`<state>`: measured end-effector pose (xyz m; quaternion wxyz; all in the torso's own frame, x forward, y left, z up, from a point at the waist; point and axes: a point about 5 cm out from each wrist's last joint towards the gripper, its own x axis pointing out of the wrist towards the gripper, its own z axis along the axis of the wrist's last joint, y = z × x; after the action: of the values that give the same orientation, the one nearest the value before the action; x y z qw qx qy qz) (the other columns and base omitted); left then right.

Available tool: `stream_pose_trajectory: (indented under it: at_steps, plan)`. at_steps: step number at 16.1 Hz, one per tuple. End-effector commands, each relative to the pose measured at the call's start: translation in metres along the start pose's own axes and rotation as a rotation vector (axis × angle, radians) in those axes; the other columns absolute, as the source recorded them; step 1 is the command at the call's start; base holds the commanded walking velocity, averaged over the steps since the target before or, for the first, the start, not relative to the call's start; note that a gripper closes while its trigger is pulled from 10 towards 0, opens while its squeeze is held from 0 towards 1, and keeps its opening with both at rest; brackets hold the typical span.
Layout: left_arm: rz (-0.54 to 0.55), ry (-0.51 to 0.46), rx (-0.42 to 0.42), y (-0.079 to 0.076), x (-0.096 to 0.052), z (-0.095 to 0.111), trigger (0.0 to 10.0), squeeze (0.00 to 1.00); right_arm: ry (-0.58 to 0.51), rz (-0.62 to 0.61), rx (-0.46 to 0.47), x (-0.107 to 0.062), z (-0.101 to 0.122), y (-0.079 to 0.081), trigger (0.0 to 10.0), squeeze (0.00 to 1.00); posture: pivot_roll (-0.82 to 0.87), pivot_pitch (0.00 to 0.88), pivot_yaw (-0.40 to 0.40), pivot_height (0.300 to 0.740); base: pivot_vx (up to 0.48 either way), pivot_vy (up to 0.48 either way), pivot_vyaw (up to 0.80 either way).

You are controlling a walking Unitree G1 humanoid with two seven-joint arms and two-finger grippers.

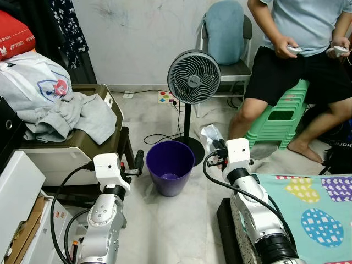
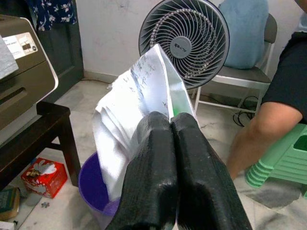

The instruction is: Clean up the room

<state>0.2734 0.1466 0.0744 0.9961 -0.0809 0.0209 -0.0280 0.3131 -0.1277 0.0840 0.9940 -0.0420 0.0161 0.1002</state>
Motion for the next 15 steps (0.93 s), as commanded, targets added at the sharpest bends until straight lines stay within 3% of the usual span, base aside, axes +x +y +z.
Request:
stream_pose_trajectory:
  at_steps: [1, 15]
  plan:
    - [-0.016, -0.018, 0.003, -0.0016, -0.0005, 0.0032, 10.0, 0.0, -0.004, -0.011, -0.004, 0.0006, 0.0011, -0.0006, 10.0, 0.0, -0.06, 0.0, -0.022, 0.74, 0.304, 0.0, 0.0]
    - [-0.018, -0.013, 0.005, -0.0013, -0.0022, 0.0035, 10.0, 0.0, -0.008, 0.002, 0.005, 0.003, 0.0027, 0.0035, 10.0, 0.0, -0.05, 0.0, -0.024, 0.74, 0.335, 0.0, 0.0]
